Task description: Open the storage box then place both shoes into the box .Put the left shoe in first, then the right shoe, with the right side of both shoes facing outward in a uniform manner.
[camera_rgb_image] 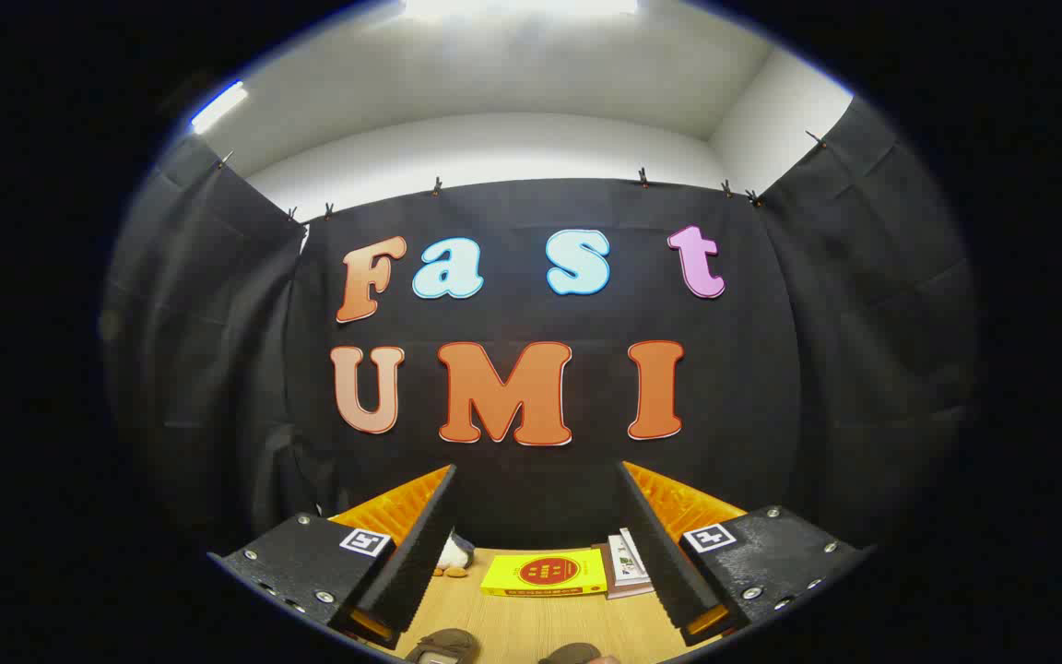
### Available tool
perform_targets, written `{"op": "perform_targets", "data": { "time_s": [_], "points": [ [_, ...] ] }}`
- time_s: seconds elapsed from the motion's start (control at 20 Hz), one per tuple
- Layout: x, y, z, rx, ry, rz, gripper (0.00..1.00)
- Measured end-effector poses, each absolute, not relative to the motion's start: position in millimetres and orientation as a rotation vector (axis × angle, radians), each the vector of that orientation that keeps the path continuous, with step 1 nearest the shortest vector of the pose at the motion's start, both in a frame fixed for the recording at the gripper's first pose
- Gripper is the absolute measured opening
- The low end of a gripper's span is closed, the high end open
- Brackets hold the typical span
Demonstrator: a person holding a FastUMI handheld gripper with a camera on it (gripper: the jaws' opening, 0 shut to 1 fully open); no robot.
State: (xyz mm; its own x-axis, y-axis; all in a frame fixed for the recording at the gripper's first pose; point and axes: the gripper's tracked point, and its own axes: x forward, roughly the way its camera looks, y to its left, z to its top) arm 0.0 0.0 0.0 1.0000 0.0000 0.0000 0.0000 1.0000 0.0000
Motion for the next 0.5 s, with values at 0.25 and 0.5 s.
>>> {"op": "perform_targets", "data": {
  "time_s": [0.25,0.5],
  "points": [
    [5,15,3,-0.009,-0.005,0.031,0.99],
    [11,33,0,-0.014,0.013,0.069,0.99]
  ]
}}
